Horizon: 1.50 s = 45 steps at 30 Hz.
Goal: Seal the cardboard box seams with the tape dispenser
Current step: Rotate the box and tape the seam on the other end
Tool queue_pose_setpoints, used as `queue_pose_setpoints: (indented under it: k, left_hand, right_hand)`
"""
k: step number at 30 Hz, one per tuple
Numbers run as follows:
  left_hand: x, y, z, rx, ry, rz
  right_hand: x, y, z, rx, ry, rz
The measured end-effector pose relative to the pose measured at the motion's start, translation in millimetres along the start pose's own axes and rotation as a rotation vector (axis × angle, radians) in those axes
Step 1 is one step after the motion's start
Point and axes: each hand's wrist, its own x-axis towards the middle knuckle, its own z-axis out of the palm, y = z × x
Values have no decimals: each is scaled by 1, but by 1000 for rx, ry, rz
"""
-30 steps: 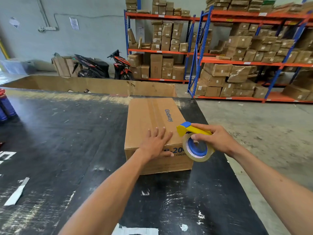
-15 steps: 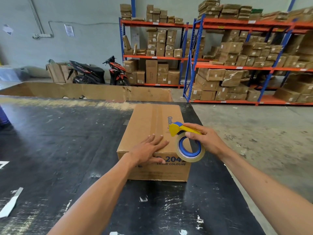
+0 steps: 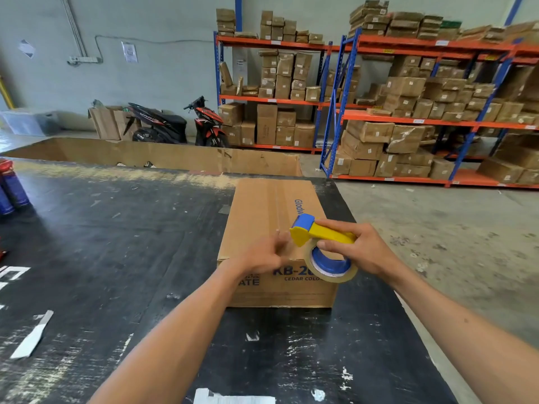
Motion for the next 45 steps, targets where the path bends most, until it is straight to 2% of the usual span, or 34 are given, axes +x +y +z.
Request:
queue_pose_setpoints:
  k: [3, 5, 7, 12, 15, 18, 22, 27, 32, 36, 39, 42, 45]
  left_hand:
    - [-21, 2, -27, -752, 145, -207]
    - [-31, 1, -38, -1101, 140, -328]
    - [-41, 3, -45, -1243, 73, -390]
    - [-53, 18, -56, -1446, -38, -317]
    - [-57, 31, -59, -1348, -45, -290]
    - [-62, 31, -57, -1221, -24, -339]
    - [-64, 28, -55, -1278, 42, -400]
    - [-61, 30, -52, -1330, 105, -420]
    - [-53, 28, -44, -1096, 306, -410]
    - [-55, 11, -35, -1063, 434, -484]
    - [-69, -19, -43, -1048, 591, -534]
    - [-85, -42, -40, -846, 659, -449]
    - [-87, -51, -22, -681, 710, -386]
  right_hand:
    - [-9, 4, -6, -127, 70, -133]
    - [-10, 5, -7, -164, 108, -241]
    - [-8, 3, -7, -202, 137, -339]
    - [-2, -8, 11, -389, 196, -579]
    - [0, 2, 24, -509, 125, -592]
    - [0, 13, 27, -508, 56, -595]
    - [2, 5, 27, -507, 67, -667]
    - [7, 0, 28, -504, 59, -654]
    - [10, -1, 35, -488, -11, -550]
    - [14, -3, 37, -573, -87, -527]
    - [18, 2, 19, -567, -158, -492]
    - [21, -1, 7, -645, -234, -458]
    - [28, -16, 15, -830, -267, -449]
